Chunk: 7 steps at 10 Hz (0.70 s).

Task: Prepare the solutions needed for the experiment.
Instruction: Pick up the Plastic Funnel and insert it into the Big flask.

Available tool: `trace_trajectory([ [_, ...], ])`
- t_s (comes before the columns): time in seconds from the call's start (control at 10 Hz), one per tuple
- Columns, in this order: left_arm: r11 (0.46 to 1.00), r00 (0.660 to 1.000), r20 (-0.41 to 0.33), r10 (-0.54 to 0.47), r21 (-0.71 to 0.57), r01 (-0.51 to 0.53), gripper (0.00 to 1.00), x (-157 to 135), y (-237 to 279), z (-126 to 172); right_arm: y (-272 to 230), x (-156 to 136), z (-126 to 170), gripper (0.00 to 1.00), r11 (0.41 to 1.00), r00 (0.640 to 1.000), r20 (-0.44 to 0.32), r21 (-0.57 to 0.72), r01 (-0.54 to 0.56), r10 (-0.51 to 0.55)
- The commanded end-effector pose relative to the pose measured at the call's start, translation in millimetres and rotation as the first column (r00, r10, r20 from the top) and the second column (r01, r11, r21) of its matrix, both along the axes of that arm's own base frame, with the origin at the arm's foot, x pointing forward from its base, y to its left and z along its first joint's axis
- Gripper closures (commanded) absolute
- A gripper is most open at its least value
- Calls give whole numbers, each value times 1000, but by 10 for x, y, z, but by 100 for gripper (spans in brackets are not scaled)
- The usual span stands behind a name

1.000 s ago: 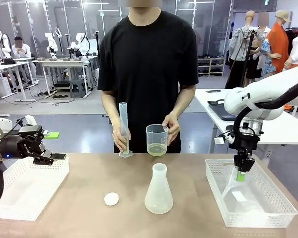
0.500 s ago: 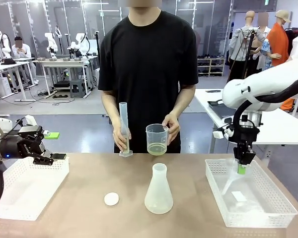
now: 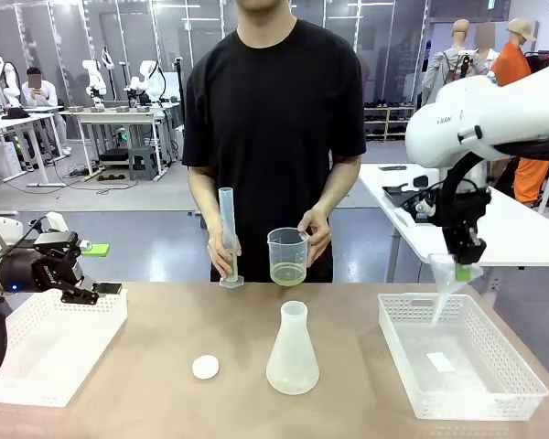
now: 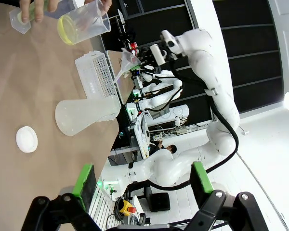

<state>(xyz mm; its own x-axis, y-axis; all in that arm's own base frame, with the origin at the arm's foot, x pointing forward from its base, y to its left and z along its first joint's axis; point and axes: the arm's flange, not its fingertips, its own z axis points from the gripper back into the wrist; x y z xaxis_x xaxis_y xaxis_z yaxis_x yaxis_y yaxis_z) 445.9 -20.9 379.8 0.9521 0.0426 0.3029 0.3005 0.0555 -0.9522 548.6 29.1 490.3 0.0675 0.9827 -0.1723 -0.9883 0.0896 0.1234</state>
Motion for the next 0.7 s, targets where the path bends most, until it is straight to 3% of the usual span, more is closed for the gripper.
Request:
trace_trajectory([
  [0.0, 1000, 1000, 1, -5, 8, 5, 0, -8, -1, 18, 116, -332, 178, 100, 994, 986, 162, -93, 59, -44],
  [0.3, 1000, 1000, 1, -5, 8, 5, 0, -8, -1, 18, 308, -665, 449, 100, 986, 947, 319, -139, 91, -42],
  [0.4, 1000, 1000, 1, -5, 8, 5, 0, -8, -1, 18, 326, -704, 445, 100, 983, 941, 331, -141, 118, -65],
  [0.5, 1000, 1000, 1, -5, 8, 5, 0, -8, -1, 18, 256, -519, 592, 100, 993, 964, 263, -103, 51, -22],
  [0.6, 1000, 1000, 1, -5, 8, 5, 0, -8, -1, 18, 256, -519, 592, 100, 993, 964, 263, -103, 51, -22],
])
